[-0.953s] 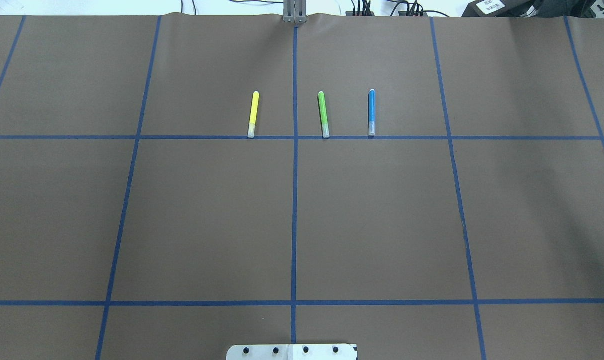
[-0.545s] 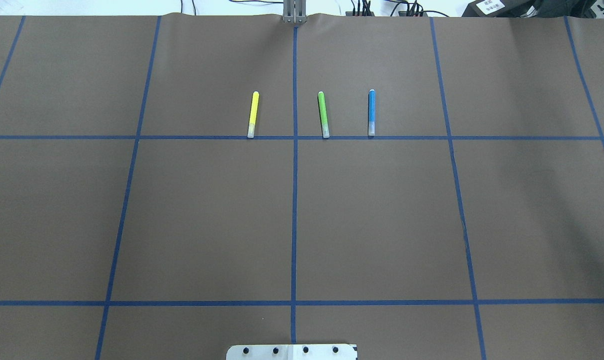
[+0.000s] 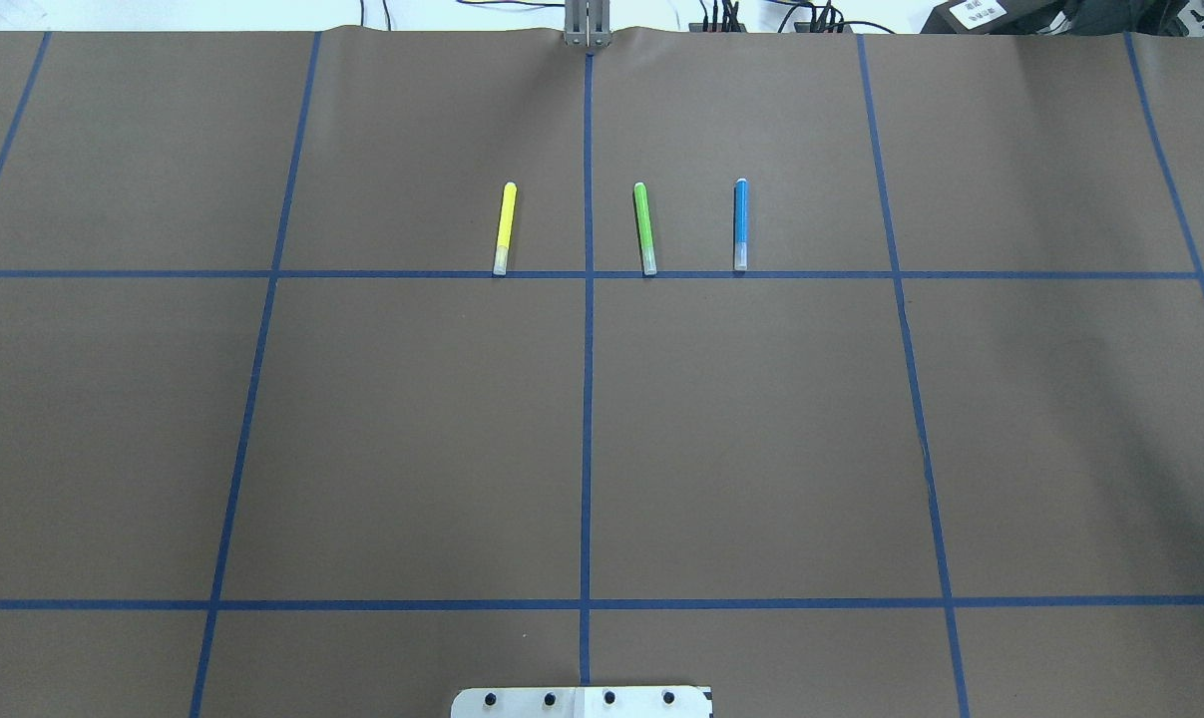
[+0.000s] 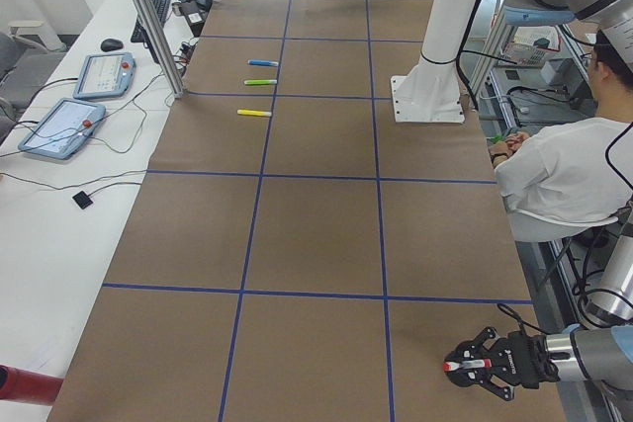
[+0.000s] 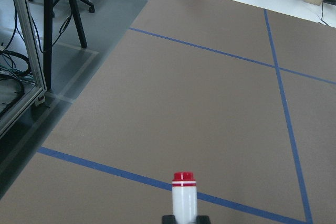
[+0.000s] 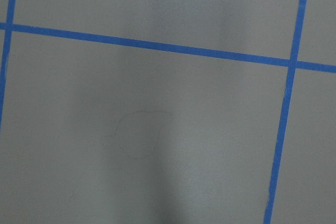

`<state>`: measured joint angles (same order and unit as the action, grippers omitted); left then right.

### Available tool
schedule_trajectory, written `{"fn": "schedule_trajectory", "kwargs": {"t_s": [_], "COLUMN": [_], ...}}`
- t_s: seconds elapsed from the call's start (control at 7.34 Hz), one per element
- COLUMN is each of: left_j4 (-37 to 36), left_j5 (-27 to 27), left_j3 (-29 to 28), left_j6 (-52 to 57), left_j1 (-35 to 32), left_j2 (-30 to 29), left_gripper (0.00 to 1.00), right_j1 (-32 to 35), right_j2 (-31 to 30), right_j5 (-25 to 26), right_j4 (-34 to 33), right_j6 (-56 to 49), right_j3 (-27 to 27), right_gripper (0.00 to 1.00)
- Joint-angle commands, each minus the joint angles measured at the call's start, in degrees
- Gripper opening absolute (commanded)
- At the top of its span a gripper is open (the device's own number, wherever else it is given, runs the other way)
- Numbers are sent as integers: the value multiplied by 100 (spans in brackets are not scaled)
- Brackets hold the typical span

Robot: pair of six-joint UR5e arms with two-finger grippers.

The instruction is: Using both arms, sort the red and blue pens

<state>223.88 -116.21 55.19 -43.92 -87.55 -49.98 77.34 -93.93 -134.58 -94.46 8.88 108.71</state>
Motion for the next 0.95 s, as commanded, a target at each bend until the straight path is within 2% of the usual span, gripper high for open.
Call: {"fn": "schedule_trajectory", "kwargs": {"t_s": [0.0,0.82], "left_j4": [68,226], "left_j5": [-85,-148], "left_j3": [-52,-18], "left_j6": [656,447], "left_j1": [1,1], "left_j2": [-3,-241], "left_gripper": [0,0], "right_j1": [-17,-35], "right_j2": [-2,-2], "right_j5": [-7,-7], "right_j4": [7,16], "right_j6": [-1,-9], "right_j3": [-52,-122], "right_gripper": [100,100]}}
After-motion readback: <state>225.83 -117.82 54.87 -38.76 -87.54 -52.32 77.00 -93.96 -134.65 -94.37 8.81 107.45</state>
